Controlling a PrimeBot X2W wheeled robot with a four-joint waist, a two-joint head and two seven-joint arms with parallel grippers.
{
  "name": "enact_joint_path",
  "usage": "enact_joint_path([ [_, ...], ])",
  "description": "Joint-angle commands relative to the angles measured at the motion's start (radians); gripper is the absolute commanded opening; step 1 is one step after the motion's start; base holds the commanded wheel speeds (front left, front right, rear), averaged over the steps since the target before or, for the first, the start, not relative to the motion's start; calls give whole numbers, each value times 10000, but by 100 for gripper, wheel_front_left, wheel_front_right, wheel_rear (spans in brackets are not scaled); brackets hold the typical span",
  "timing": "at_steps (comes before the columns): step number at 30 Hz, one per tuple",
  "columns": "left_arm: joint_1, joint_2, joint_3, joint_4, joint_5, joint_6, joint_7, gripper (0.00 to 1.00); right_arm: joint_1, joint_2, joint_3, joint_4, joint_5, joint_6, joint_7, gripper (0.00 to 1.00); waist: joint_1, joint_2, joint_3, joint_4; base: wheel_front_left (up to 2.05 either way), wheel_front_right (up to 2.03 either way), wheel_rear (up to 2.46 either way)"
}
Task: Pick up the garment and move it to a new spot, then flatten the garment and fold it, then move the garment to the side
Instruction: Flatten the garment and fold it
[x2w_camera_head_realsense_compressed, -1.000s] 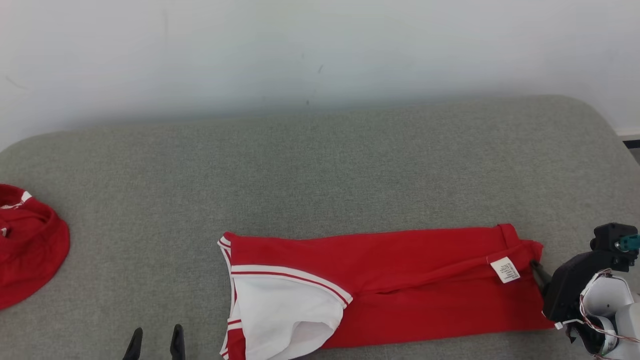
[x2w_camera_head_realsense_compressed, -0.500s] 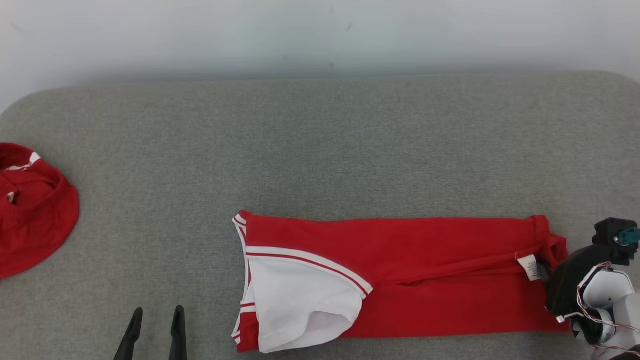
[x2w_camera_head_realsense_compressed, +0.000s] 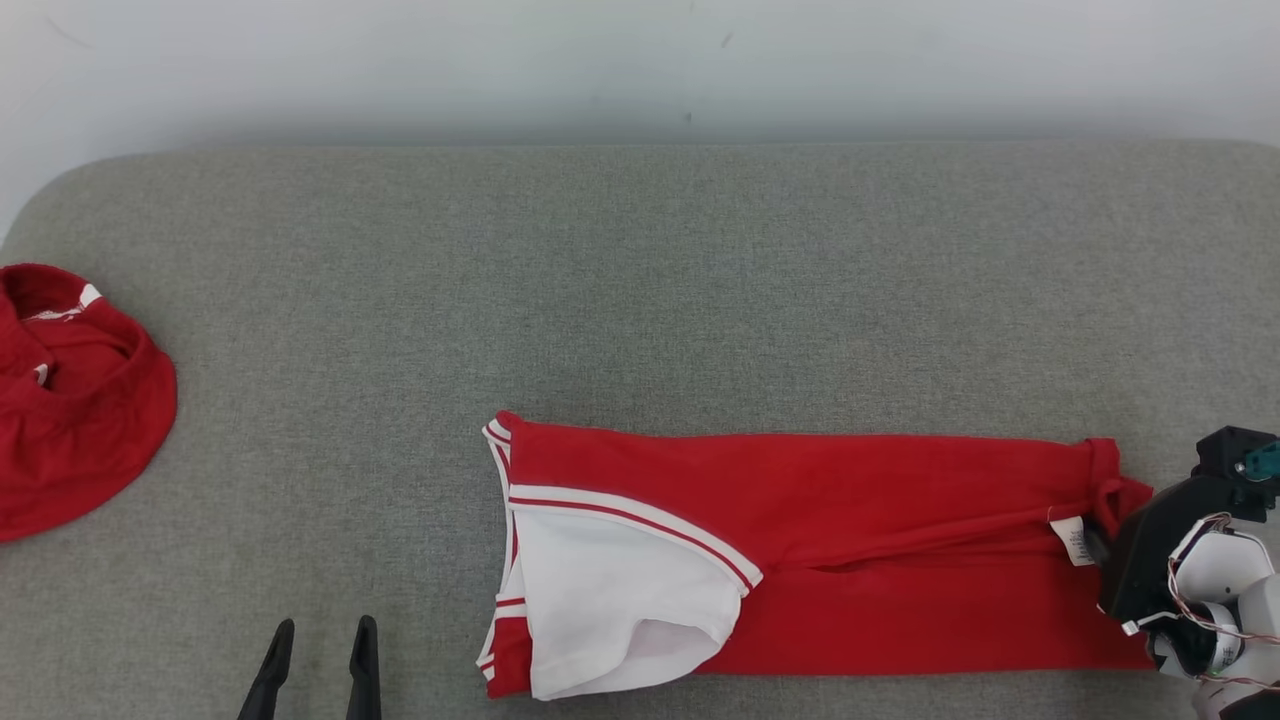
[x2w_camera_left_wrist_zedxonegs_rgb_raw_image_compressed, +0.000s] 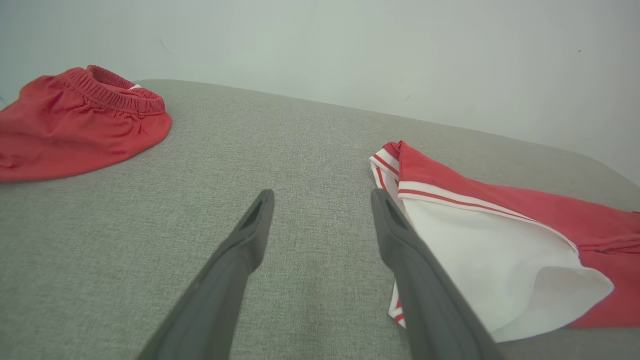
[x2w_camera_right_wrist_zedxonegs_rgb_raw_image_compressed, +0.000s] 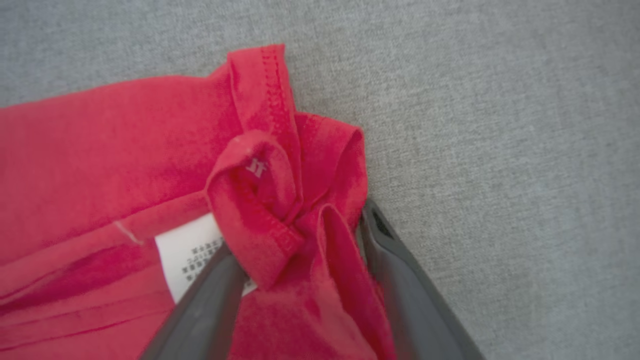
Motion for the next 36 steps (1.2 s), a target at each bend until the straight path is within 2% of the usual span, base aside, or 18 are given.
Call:
enact_joint_path([
  [1,-61,40,2,23,2,9,-31,100,496,597,332,413,82,106,98,0,1,1,-7,6,0,0,0],
  [6,-23,45,73,13,27,9,-33,100,245,322,-33,241,-227,52,-643,0,1,1,-55,-24,0,0,0],
  [14,75,41,46,19,0,8,-33,100,-177,106,-2036,-20,-1614,38,-1768,0,1,1,-128,-149,0,0,0],
  [15,75,41,46,19,0,8,-33,100,-177,106,-2036,-20,-1614,38,-1768,0,1,1,-128,-149,0,0,0],
  [21,124,-34,-66,107,17,8,-31,100,59,-4,-3626,-512,-2831,40,-2092,0,1,1,-333,-135,0,0,0],
  [25,232,-61,-61,139,-78,8,-31,100,226,271,-4396,-973,-3620,46,-2049,0,1,1,-552,-120,0,0,0],
  [30,376,-111,4,191,-128,8,-31,100,498,1014,-3981,-1573,-3758,48,-1757,0,1,1,-958,-137,0,0,0],
  [33,534,-127,24,276,-143,8,-31,100,831,1548,-3019,-1887,-3115,48,-1360,0,1,1,-1299,-130,0,0,0],
  [36,660,-157,52,313,-148,8,-31,100,1153,1770,-1845,-2440,-2356,48,-1029,0,1,1,-1571,-119,0,0,0],
])
